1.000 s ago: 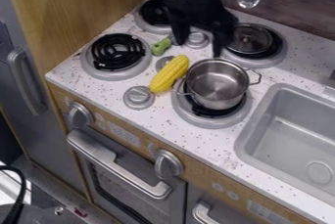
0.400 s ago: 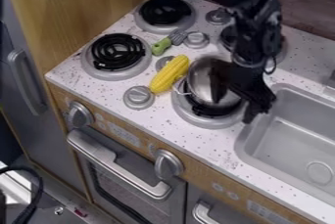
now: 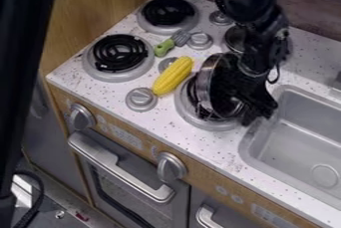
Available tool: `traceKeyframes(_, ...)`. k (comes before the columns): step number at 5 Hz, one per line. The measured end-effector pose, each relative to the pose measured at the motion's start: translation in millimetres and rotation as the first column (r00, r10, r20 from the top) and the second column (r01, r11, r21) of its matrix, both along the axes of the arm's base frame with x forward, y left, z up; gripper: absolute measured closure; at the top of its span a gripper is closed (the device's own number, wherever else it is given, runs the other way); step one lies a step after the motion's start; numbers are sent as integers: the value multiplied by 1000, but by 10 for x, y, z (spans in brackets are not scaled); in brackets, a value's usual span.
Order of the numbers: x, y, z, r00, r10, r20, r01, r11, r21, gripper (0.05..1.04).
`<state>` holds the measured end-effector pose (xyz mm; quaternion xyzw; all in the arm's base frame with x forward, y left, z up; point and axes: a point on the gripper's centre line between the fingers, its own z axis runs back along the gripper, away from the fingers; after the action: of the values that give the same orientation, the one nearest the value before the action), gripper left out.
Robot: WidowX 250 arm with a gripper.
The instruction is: Move the silver pot from the lower left burner to the lower right burner
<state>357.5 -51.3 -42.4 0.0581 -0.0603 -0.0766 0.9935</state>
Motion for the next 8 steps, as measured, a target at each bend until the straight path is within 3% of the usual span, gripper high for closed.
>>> traceKeyframes(1, 21, 24, 28, 1000, 10, 14, -10, 1000, -6, 669)
traceKeyframes(2, 67, 31, 132, 999, 22, 46, -21, 1000, -19, 857)
traceKeyframes(3, 115, 85, 224, 997, 31, 72, -30, 999, -16, 966)
traceKeyframes(5, 194, 182, 466, 990, 66, 126, -63, 998, -26, 988)
traceKeyframes(6, 225, 312, 501, 989, 83, 120, -81, 997, -17, 988)
traceKeyframes(7, 342, 535, 802, 975, 130, 181, -130, 991, -11, 988)
traceKeyframes(8, 448, 719, 974, 964, 167, 208, -163, 986, -35, 973)
